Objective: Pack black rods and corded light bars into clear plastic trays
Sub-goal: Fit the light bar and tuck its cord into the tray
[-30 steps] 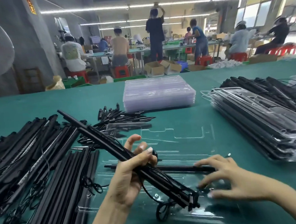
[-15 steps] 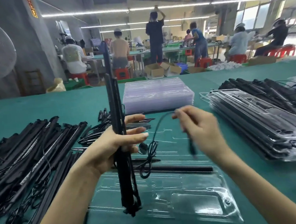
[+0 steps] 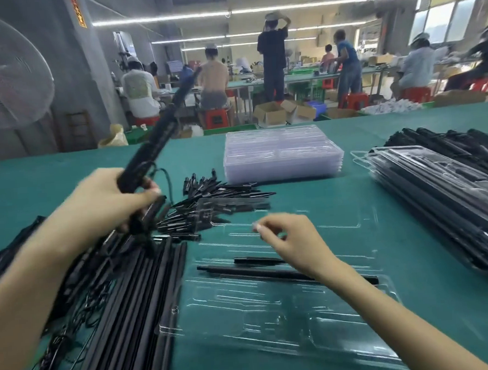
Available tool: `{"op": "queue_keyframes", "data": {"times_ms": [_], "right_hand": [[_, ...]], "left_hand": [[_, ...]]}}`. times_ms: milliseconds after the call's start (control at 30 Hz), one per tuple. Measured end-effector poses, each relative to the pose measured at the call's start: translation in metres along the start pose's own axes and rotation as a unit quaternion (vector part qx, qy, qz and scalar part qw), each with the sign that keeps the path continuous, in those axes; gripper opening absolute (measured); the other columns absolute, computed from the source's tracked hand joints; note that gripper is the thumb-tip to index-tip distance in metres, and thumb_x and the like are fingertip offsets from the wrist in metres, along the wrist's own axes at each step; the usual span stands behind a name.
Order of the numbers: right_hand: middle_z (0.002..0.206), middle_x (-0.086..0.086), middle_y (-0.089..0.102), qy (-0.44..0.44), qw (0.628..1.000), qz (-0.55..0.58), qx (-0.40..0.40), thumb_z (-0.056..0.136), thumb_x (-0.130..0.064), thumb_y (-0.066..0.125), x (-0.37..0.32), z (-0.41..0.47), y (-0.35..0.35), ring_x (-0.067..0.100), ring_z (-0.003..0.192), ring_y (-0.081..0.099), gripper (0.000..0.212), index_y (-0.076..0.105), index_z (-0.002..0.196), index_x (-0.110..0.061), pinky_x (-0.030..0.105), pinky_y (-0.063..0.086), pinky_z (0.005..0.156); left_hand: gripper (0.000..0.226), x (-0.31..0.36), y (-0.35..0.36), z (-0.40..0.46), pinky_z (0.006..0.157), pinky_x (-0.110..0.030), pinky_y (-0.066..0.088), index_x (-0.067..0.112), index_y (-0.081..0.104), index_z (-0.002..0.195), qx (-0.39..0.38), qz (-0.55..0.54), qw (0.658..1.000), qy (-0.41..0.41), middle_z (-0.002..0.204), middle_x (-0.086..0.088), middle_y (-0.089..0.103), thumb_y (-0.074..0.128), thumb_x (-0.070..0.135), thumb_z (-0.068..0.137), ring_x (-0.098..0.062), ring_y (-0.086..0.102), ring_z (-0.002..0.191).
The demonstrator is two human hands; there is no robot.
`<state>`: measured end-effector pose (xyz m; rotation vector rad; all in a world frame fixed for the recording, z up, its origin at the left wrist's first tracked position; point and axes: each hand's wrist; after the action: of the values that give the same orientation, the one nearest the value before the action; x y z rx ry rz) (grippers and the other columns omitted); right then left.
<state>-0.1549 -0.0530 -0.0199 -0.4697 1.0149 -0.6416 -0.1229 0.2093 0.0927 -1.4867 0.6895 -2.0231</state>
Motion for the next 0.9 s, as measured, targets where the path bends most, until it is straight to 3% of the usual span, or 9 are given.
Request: {"op": "queue_keyframes", "data": {"times_ms": [67,133,233,300,367,500,700,800,900], "right_hand": [[0.126,0.0,0.057,0.025,0.97,-0.2,-0.139,0.1,-0.038,0.043,0.035,-0.015,0.007,0.018,0.115,0.052,0.038,0.054,0.131,-0.019,0.034,0.042,0.096],[0.139,-0.004,0.042,0.0,0.926,-0.32,-0.2,0.099,-0.047,0.038,0.055,-0.028,0.014,0.018,0.126,0.04,0.047,0.041,0.14,-0.023,0.032,0.036,0.1],[0.11,-0.005,0.064,-0.123,0.918,-0.365,-0.089,0.08,-0.045,0.072,0.059,-0.041,0.019,0.017,0.099,0.06,0.029,0.071,0.103,-0.027,0.028,0.049,0.076],[0.083,-0.008,0.066,-0.173,0.912,-0.371,-0.037,0.067,-0.04,0.084,0.058,-0.045,0.022,0.014,0.075,0.063,0.019,0.073,0.076,-0.027,0.024,0.05,0.06],[0.073,-0.01,0.063,-0.18,0.909,-0.375,-0.027,0.067,-0.037,0.084,0.06,-0.049,0.026,0.012,0.067,0.06,0.018,0.07,0.071,-0.026,0.022,0.048,0.057],[0.073,-0.011,0.062,-0.157,0.935,-0.317,-0.003,0.064,-0.033,0.087,0.059,-0.051,0.025,0.011,0.067,0.06,0.021,0.07,0.073,-0.024,0.02,0.049,0.06],[0.083,-0.005,0.059,-0.128,0.971,-0.198,0.041,0.081,-0.016,0.075,0.056,-0.053,0.02,0.014,0.075,0.055,0.012,0.063,0.086,-0.013,0.02,0.042,0.072],[0.089,-0.003,0.056,-0.115,0.984,-0.099,0.097,0.09,-0.014,0.061,0.049,-0.046,0.01,0.012,0.084,0.05,0.006,0.061,0.093,-0.009,0.021,0.042,0.077],[0.092,-0.005,0.054,-0.106,0.977,0.022,0.184,0.093,-0.018,0.05,0.036,-0.037,-0.006,0.005,0.084,0.05,0.009,0.055,0.101,-0.02,0.013,0.04,0.076]], "left_hand": [[0.007,-0.018,-0.015,0.014,0.05,-0.026,0.04,0.02,0.068,0.077,0.057,0.123,0.991,-0.007,0.062,-0.002,0.064,0.069,0.023,0.083,-0.017,0.054,0.047],[0.007,-0.039,-0.016,0.025,0.053,-0.027,0.038,0.015,0.067,0.082,0.058,0.226,0.972,-0.029,0.064,-0.004,0.061,0.066,0.021,0.085,-0.018,0.054,0.052],[0.013,-0.077,0.009,0.03,0.058,-0.029,0.042,0.01,0.064,0.096,0.015,0.321,0.943,-0.082,0.069,-0.005,0.055,0.061,0.019,0.088,-0.022,0.054,0.061],[0.015,-0.101,0.031,0.024,0.061,-0.03,0.047,0.009,0.061,0.099,-0.011,0.333,0.936,-0.117,0.074,-0.006,0.056,0.059,0.02,0.089,-0.025,0.058,0.068],[0.02,-0.117,0.05,0.017,0.068,-0.032,0.049,0.007,0.056,0.101,-0.028,0.325,0.934,-0.143,0.08,-0.008,0.057,0.059,0.022,0.089,-0.028,0.059,0.075],[0.032,-0.125,0.071,0.004,0.078,-0.038,0.05,0.006,0.039,0.094,-0.025,0.308,0.937,-0.161,0.101,-0.02,0.063,0.058,0.032,0.092,-0.036,0.062,0.093],[0.048,-0.115,0.074,-0.003,0.089,-0.037,0.037,0.021,0.045,0.114,0.015,0.476,0.872,-0.113,0.111,0.005,0.062,0.042,0.062,0.09,-0.018,0.061,0.103],[0.06,-0.119,0.073,-0.003,0.091,-0.04,0.043,0.021,0.046,0.119,-0.016,0.446,0.886,-0.123,0.116,0.003,0.059,0.043,0.07,0.084,-0.018,0.055,0.112],[0.072,-0.121,0.075,-0.004,0.093,-0.041,0.046,0.019,0.044,0.123,-0.061,0.411,0.898,-0.143,0.124,-0.001,0.054,0.045,0.076,0.078,-0.023,0.049,0.119]]}}
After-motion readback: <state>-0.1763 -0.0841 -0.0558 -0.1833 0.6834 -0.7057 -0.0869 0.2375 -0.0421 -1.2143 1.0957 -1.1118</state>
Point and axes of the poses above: each hand's wrist, its own z-axis towards the middle knuckle, its own y-axis out of the palm, x = y × z
